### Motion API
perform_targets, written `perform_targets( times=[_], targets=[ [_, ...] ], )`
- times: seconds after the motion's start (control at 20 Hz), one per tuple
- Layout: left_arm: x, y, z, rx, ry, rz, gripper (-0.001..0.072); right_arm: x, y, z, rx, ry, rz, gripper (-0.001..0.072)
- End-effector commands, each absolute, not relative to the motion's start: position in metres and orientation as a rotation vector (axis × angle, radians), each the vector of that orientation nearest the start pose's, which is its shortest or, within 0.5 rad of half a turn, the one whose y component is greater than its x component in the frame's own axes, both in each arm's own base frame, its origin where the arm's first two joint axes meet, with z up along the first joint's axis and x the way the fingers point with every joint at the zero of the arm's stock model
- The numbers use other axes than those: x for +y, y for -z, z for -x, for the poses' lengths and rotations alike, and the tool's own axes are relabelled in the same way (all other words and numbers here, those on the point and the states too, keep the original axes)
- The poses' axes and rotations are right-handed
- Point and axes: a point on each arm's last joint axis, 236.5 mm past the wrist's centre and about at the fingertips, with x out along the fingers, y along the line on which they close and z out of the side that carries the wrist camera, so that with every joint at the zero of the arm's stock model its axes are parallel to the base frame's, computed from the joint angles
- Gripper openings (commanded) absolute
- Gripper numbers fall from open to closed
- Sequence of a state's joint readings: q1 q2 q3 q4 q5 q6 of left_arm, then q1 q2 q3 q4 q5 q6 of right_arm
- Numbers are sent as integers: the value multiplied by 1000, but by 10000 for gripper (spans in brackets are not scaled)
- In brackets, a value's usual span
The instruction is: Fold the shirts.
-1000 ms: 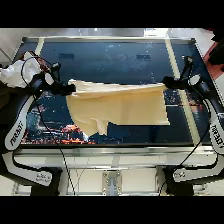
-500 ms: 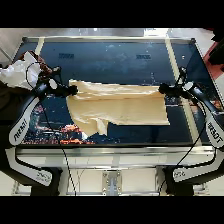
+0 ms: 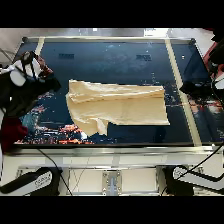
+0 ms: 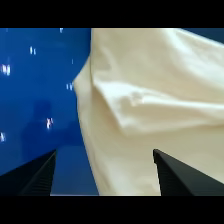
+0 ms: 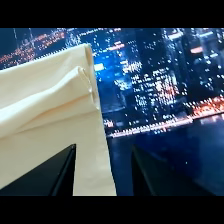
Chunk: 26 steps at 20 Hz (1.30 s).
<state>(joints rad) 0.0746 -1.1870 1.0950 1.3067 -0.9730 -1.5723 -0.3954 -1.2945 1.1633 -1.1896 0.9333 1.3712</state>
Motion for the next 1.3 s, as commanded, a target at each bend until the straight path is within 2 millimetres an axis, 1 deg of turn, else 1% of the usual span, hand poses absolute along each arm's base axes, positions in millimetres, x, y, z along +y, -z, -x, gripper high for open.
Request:
perform_targets(
  times=[0.0,0.05,0.1,0.15,0.2,0.25,0.3,0.45,0.6,0.7,0.75,0.8,0.85,0.9,0.95,1.1,1.15,1.2,1.25],
  targets=[
    [-63,19,-313,1176,56,597,694,-108,-33,-392,1025,126,-404,405],
    [-84,35,-294,1193,72,754,695,-103,-27,-389,1044,111,-414,405],
    [-104,45,-279,1225,95,880,695,-97,-24,-389,1043,96,-435,405],
    [-118,55,-265,1258,136,919,695,-93,-24,-391,1034,77,-444,405],
    [-126,66,-252,1293,145,928,696,-90,-25,-393,1024,66,-456,406],
    [-133,73,-243,1316,150,928,696,-86,-28,-396,1013,51,-469,405],
    [-136,76,-241,1318,156,908,695,-82,-30,-398,1003,32,-473,405],
    [-143,79,-256,1248,135,874,696,-75,-36,-403,977,-8,-489,405],
    [-152,94,-255,1274,112,859,695,-72,-38,-404,968,-23,-487,406],
    [-149,104,-260,1270,73,881,691,-72,-41,-403,962,-28,-472,405],
    [-148,107,-263,1267,57,890,639,-72,-43,-403,958,-30,-468,405],
    [-149,109,-262,1275,50,903,557,-72,-46,-403,950,-29,-463,405],
    [-149,110,-263,1277,46,912,525,-73,-51,-403,937,-28,-453,405],
    [-149,110,-264,1268,42,911,462,-74,-56,-403,924,-24,-442,405],
    [-147,110,-267,1257,37,914,379,-75,-61,-402,911,-19,-430,405],
    [-146,107,-276,1215,35,924,41,-77,-75,-398,881,-8,-393,405],
    [-148,105,-278,1207,47,931,13,-77,-77,-396,883,-8,-387,404],
    [-150,102,-280,1198,60,939,13,-76,-73,-391,906,-9,-383,403],
    [-152,98,-282,1192,70,946,12,-75,-62,-381,961,0,-394,403]
  ],
)
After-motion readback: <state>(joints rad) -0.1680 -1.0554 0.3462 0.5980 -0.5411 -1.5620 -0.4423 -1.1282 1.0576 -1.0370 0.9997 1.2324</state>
